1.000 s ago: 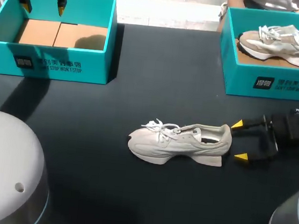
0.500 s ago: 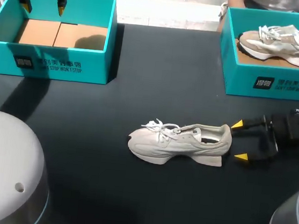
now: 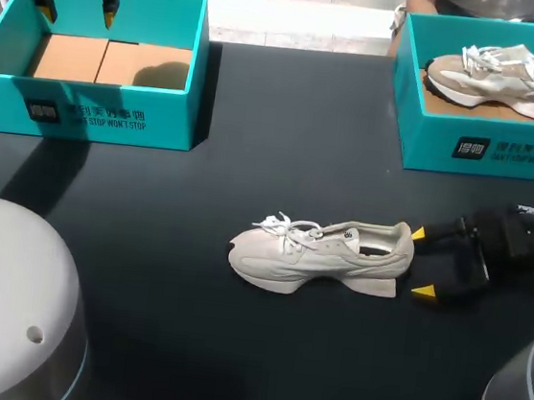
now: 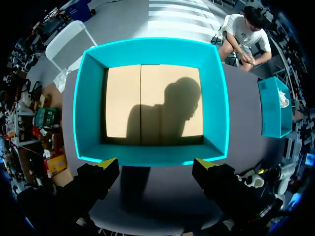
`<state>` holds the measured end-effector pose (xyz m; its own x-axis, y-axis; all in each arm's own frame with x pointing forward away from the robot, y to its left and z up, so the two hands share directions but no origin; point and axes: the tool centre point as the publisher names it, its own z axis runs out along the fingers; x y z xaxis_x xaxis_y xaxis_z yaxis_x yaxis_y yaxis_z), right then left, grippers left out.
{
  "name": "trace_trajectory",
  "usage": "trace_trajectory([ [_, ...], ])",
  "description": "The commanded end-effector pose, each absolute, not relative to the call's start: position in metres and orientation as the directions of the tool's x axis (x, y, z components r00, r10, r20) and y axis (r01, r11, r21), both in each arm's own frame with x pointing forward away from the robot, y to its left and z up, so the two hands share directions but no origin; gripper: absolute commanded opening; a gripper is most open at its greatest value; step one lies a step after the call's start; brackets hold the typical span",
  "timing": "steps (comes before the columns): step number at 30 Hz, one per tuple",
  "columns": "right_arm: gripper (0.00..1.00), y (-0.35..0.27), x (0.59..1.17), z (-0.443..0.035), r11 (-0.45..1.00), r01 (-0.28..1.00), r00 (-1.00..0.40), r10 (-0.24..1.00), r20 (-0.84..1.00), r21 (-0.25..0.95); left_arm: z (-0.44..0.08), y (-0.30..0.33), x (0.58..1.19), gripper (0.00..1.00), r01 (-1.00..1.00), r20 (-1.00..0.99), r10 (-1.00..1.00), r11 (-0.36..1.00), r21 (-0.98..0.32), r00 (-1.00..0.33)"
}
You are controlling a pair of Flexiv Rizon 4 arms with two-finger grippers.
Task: Take the shoe out of the shoebox, open the shoe tongue, remove and reinsert the insole, then place the shoe into the shoebox
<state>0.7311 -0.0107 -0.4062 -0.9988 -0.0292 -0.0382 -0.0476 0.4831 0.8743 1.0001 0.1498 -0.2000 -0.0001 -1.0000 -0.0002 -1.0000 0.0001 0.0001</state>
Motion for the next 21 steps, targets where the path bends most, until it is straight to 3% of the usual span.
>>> trace_trajectory([
  [1,1.00,-0.003,0.731,-0.410,0.474,-0.037,-0.999,-0.004,-0.040,0.880,-0.200,0.150,1.000,1.00,-1.000,0.000,-1.000,0.000,0.000,0.000],
  [21,1.00,0.030,0.737,-0.419,0.438,-0.004,-0.999,0.029,-0.019,0.899,-0.200,0.150,1.000,1.00,-1.000,0.000,-1.000,0.000,0.000,0.000],
])
